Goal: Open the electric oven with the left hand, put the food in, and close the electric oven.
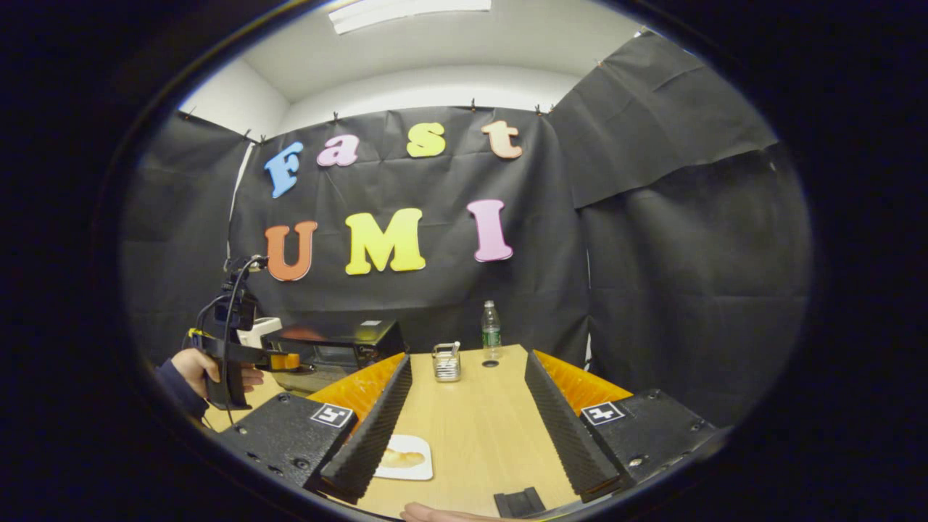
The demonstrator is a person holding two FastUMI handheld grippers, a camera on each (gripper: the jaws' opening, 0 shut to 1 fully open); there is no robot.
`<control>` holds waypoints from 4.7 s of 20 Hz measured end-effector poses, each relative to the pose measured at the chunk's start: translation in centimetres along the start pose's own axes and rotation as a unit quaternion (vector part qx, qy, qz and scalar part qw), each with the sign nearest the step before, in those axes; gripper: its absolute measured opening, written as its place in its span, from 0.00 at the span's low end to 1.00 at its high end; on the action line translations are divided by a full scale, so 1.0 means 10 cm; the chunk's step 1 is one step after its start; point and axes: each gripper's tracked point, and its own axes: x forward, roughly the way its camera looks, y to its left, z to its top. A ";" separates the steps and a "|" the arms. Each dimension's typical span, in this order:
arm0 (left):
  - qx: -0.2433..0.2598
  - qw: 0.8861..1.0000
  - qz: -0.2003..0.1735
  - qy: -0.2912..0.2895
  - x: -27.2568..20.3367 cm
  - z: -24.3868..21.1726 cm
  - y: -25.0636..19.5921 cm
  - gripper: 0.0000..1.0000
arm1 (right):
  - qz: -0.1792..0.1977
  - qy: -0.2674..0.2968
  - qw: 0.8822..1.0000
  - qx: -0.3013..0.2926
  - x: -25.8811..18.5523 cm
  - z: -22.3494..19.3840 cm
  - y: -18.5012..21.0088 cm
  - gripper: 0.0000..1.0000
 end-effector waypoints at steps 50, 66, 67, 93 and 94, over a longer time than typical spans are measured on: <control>-0.033 0.995 0.005 -0.091 -1.72 -0.69 0.83 0.92 | 0.137 0.154 0.978 0.002 0.71 -1.34 0.68 0.95; -0.013 0.977 0.050 -0.206 -2.87 0.23 0.97 0.92 | 0.233 0.342 0.907 -0.072 1.02 -2.57 1.37 0.90; -0.015 0.978 0.048 -0.205 -2.91 0.24 0.94 0.92 | 0.234 0.348 0.904 -0.082 1.00 -2.62 1.38 0.90; 0.006 0.979 0.017 -0.202 -3.22 0.19 0.77 0.92 | 0.218 0.316 0.922 -0.052 0.91 -2.08 1.71 0.46; 0.009 0.979 0.019 -0.204 -3.20 0.18 0.77 0.92 | 0.219 0.309 0.925 -0.032 0.92 -2.00 1.78 0.46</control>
